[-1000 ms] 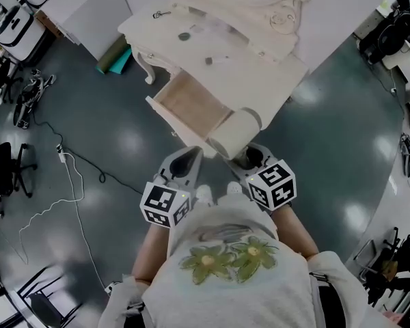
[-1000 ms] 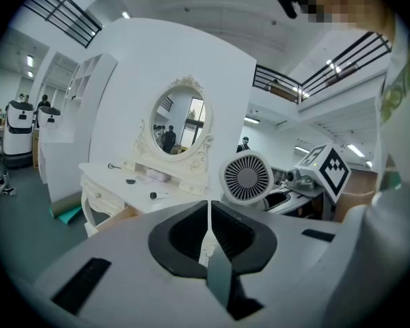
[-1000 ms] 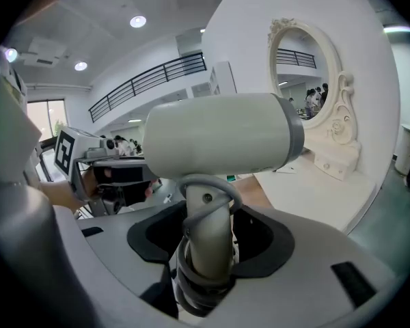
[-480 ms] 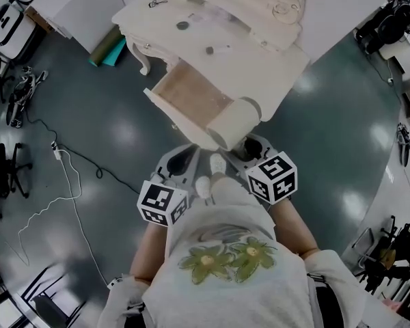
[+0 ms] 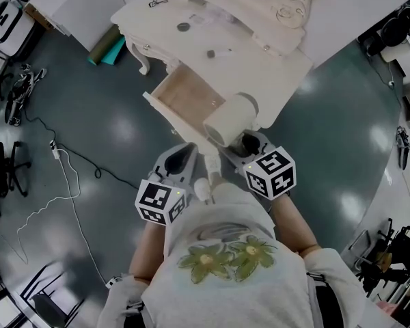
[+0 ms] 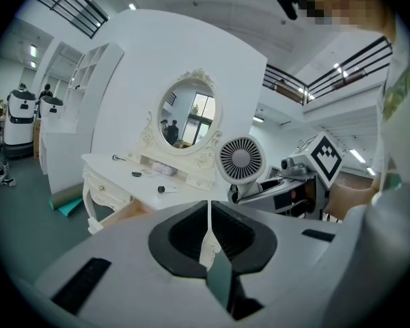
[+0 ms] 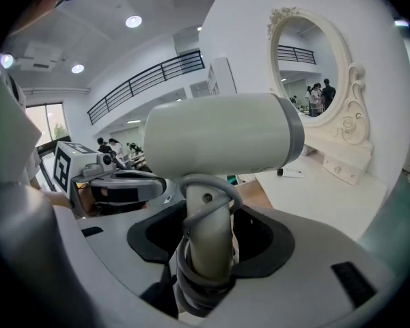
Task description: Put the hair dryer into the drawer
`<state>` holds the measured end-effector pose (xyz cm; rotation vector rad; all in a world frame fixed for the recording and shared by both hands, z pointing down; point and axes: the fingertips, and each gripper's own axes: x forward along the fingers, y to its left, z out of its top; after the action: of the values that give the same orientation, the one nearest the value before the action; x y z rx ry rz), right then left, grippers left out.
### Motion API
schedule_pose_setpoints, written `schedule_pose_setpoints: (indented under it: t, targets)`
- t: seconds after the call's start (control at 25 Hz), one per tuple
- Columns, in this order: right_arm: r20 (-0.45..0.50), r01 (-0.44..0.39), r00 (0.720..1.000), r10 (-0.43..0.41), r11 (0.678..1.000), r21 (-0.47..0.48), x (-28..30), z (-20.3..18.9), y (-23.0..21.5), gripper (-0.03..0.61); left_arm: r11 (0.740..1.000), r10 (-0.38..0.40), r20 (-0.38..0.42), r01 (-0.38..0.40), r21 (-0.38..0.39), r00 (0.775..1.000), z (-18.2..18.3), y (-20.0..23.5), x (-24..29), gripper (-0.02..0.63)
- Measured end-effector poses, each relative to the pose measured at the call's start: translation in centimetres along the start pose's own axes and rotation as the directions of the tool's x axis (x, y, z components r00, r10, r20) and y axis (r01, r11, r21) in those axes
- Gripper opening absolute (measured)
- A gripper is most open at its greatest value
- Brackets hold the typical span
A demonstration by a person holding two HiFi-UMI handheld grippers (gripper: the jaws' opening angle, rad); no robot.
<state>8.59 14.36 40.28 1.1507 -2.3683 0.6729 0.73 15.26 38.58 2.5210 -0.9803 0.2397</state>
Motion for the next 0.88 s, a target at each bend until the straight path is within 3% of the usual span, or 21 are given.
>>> schedule_pose_setpoints:
  t: [0.32, 0.88]
  targets:
    - [-0.021, -0.043, 0.999, 0.043, 0.999, 0.001, 2.8, 2.3, -2.3, 0.218, 1.0, 0.03, 0.017, -0.03, 0.003, 0.999, 2.5, 1.8, 2.8, 0.023]
    - [-0.086, -0.122, 0.989, 0.117, 0.991, -0.053, 8.1, 4.7, -4.7, 0.219, 0.989, 0.149, 0.046, -0.148, -0.03, 0.988, 4.7, 6.0, 4.9, 0.023]
